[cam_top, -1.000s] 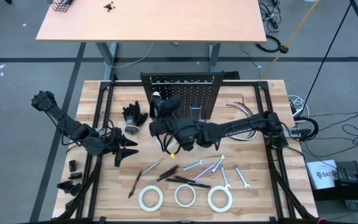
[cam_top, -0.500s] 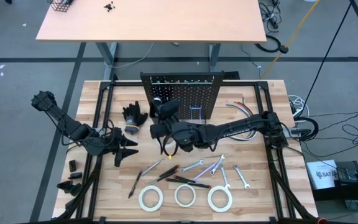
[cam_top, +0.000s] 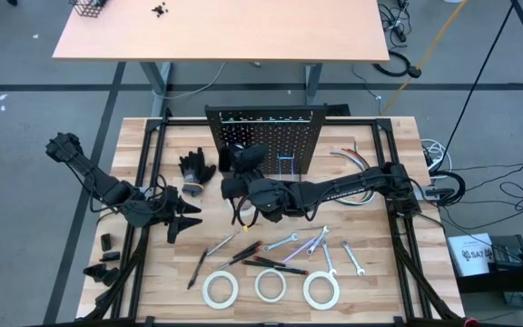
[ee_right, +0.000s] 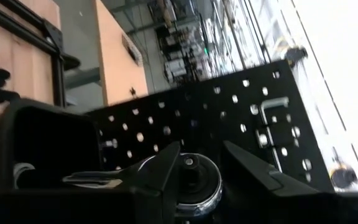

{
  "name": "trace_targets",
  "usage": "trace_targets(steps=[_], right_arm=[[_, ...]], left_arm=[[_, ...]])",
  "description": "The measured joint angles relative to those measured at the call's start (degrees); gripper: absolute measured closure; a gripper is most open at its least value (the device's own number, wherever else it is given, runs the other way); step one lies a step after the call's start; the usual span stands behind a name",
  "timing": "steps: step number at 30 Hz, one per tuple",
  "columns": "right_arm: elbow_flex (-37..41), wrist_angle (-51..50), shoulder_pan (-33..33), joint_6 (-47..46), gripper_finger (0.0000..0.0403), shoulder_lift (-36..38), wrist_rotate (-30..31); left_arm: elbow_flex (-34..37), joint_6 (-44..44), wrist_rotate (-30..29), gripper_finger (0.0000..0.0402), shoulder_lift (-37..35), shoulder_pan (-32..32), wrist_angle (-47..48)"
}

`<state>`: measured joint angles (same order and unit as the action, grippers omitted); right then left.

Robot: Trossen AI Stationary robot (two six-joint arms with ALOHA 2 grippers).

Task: Hang tools onto peg board
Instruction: Put the gray ratchet wrench into the black bin on the peg board

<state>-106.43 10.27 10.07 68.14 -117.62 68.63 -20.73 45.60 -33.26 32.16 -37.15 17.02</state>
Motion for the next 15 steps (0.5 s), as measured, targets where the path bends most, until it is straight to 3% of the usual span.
trace_targets(steps=[10, 15], right_arm=[[0.0, -0.3, 0.0, -1.5, 0.0291, 0.0, 7.6], [0.0, -0.5, 0.3, -1.5, 0.0291, 0.0, 6.0]], left_arm=[[0.0, 0.0, 0.0, 0.0205, 0.0, 0.0, 0.0], [0.0, 0.0, 0.0, 0.0205, 0.0, 0.0, 0.0]])
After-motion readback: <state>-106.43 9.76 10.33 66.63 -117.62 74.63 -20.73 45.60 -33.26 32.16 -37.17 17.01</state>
